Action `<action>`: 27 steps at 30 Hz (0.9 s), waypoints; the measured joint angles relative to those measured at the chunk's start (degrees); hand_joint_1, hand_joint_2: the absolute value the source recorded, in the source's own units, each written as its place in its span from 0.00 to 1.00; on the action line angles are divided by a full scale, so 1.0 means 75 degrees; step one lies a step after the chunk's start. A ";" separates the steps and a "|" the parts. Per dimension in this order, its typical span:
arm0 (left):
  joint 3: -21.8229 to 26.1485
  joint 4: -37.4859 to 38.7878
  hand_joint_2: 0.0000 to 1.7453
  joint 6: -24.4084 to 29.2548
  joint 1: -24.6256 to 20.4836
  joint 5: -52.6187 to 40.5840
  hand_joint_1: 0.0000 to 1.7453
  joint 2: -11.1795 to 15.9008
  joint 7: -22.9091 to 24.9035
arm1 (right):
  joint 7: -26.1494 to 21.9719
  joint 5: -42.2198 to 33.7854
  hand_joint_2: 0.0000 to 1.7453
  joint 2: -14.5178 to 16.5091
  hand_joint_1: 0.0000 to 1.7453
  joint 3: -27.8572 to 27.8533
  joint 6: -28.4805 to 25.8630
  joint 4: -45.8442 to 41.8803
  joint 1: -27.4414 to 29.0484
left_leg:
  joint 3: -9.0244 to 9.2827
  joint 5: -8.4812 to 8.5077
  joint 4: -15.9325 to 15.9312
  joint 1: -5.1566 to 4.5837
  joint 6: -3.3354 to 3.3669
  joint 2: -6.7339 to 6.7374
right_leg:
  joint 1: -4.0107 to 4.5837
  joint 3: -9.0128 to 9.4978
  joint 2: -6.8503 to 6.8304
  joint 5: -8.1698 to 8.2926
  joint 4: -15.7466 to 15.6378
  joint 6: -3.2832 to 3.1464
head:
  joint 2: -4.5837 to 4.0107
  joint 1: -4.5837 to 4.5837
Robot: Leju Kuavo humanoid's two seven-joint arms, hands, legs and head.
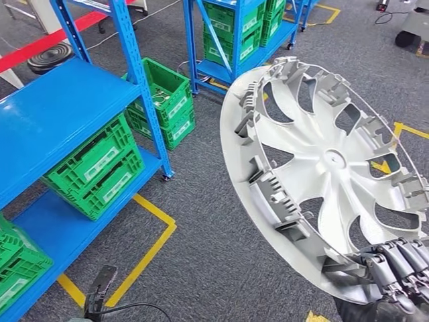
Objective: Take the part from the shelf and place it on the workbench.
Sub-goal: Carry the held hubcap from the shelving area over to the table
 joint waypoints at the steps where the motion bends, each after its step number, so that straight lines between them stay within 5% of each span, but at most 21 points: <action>1: -0.0023 0.0000 1.00 0.0014 -0.0001 -0.0002 0.00 0.0010 0.0019 | -0.0015 0.0000 1.00 0.0034 1.00 -0.0013 0.0000 -0.0015 0.0021 | -0.0167 -0.0227 0.0361 0.0010 -0.0027 -0.0211 | -0.0019 -0.0015 0.0078 0.0029 -0.0018 -0.0040 | 0.0000 -0.0015; 3: -0.0055 0.0002 1.00 0.0023 0.0033 -0.0006 0.00 0.0022 0.0077 | -0.0049 0.0000 1.00 0.0088 1.00 -0.0044 0.0000 -0.0035 0.0062 | -0.0663 -0.0720 0.1416 0.0010 -0.0040 -0.0481 | -0.0019 -0.0070 0.0261 0.0061 -0.0018 -0.0081 | 0.0000 -0.0036; 5: -0.0065 0.0007 1.00 0.0023 0.0068 -0.0001 0.00 0.0033 0.0138 | -0.0081 0.0000 1.00 0.0129 1.00 -0.0079 0.0000 -0.0063 0.0135 | -0.0957 -0.0796 0.1978 0.0009 -0.0036 -0.0527 | -0.0016 -0.0106 0.0475 0.0090 -0.0014 -0.0084 | 0.0001 -0.0039; 7: -0.0082 0.0009 1.00 0.0026 0.0065 0.0006 0.00 0.0047 0.0165 | -0.0109 0.0000 1.00 0.0166 1.00 -0.0118 0.0000 -0.0100 0.0208 | -0.0722 -0.0319 0.1426 0.0024 -0.0023 -0.0604 | -0.0025 -0.0118 0.0696 0.0118 -0.0001 -0.0053 | 0.0001 -0.0041; 9: -0.0117 0.0009 1.00 0.0030 0.0048 0.0006 0.00 0.0057 0.0191 | -0.0128 0.0000 1.00 0.0201 1.00 -0.0155 0.0000 -0.0146 0.0264 | -0.0267 0.0150 0.0419 0.0088 -0.0031 -0.0979 | -0.0027 -0.0170 0.0897 0.0129 0.0071 0.0007 | 0.0000 -0.0040; 11: -0.0163 0.0012 1.00 0.0058 0.0053 -0.0001 0.00 0.0055 0.0293 | -0.0139 0.0001 1.00 0.0237 1.00 -0.0192 0.0000 -0.0208 0.0321 | -0.0079 0.0245 -0.0051 0.0128 -0.0021 -0.1269 | -0.0028 -0.0287 0.1077 0.0151 0.0148 0.0088 | 0.0001 -0.0037; 13: -0.0197 0.0015 1.00 0.0168 0.0069 -0.0014 0.00 0.0039 0.0489 | -0.0145 0.0001 1.00 0.0276 1.00 -0.0235 0.0000 -0.0262 0.0414 | -0.0093 0.0237 -0.0069 0.0118 0.0044 -0.1153 | -0.0048 -0.0402 0.1230 0.0199 0.0161 0.0168 | 0.0003 -0.0037; 15: -0.0226 0.0017 1.00 0.0371 0.0073 -0.0054 0.00 0.0042 0.0679 | -0.0151 0.0001 1.00 0.0318 1.00 -0.0285 0.0000 -0.0306 0.0525 | -0.0095 0.0265 -0.0078 0.0125 0.0136 -0.0964 | -0.0028 -0.0549 0.0959 0.0083 0.0354 0.0240 | 0.0002 0.0008; 17: -0.0273 0.0017 1.00 0.0698 0.0109 -0.0149 0.00 0.0074 0.0809 | -0.0161 0.0000 1.00 0.0361 1.00 -0.0331 0.0000 -0.0342 0.0597 | -0.0097 0.0273 -0.0084 0.0114 0.0204 -0.0756 | -0.0008 -0.0915 0.0453 -0.0366 0.1139 0.0302 | 0.0001 0.0062; 19: -0.0330 0.0017 1.00 0.1056 0.0177 -0.0243 0.00 0.0098 0.0864 | -0.0166 0.0000 1.00 0.0407 1.00 -0.0366 0.0000 -0.0376 0.0689 | -0.0099 0.0261 -0.0083 0.0092 0.0230 -0.0528 | -0.0040 -0.1382 0.0261 -0.0824 0.2176 0.0347 | 0.0001 0.0071; 20: -0.0364 0.0017 1.00 0.1185 0.0202 -0.0272 0.00 0.0106 0.0856 | -0.0160 0.0000 1.00 0.0431 1.00 -0.0380 0.0000 -0.0395 0.0754 | -0.0095 0.0253 -0.0082 0.0088 0.0235 -0.0415 | -0.0055 -0.1488 0.0239 -0.0887 0.2442 0.0358 | 0.0001 0.0072; 22: -0.0431 0.0017 1.00 0.1310 0.0219 -0.0312 0.00 0.0114 0.0803 | -0.0122 -0.0001 1.00 0.0475 1.00 -0.0409 0.0000 -0.0443 0.0881 | -0.0072 0.0228 -0.0081 0.0087 0.0221 -0.0224 | -0.0073 -0.1218 0.0168 -0.0598 0.2016 0.0361 | 0.0001 0.0072; 24: -0.0481 0.0017 1.00 0.1358 0.0224 -0.0338 0.00 0.0122 0.0757 | -0.0083 -0.0003 1.00 0.0504 1.00 -0.0432 0.0000 -0.0502 0.0961 | -0.0021 0.0180 -0.0074 0.0062 0.0163 -0.0072 | -0.0056 -0.0571 -0.0139 -0.0181 0.0914 0.0335 | 0.0002 0.0076; 27: -0.0533 0.0017 1.00 0.1370 0.0236 -0.0353 0.00 0.0137 0.0731 | -0.0061 -0.0003 1.00 0.0541 1.00 -0.0450 0.0000 -0.0568 0.1012 | 0.0030 0.0137 -0.0075 0.0012 0.0045 0.0122 | 0.0005 -0.0211 -0.0303 -0.0044 0.0271 0.0216 | 0.0002 0.0038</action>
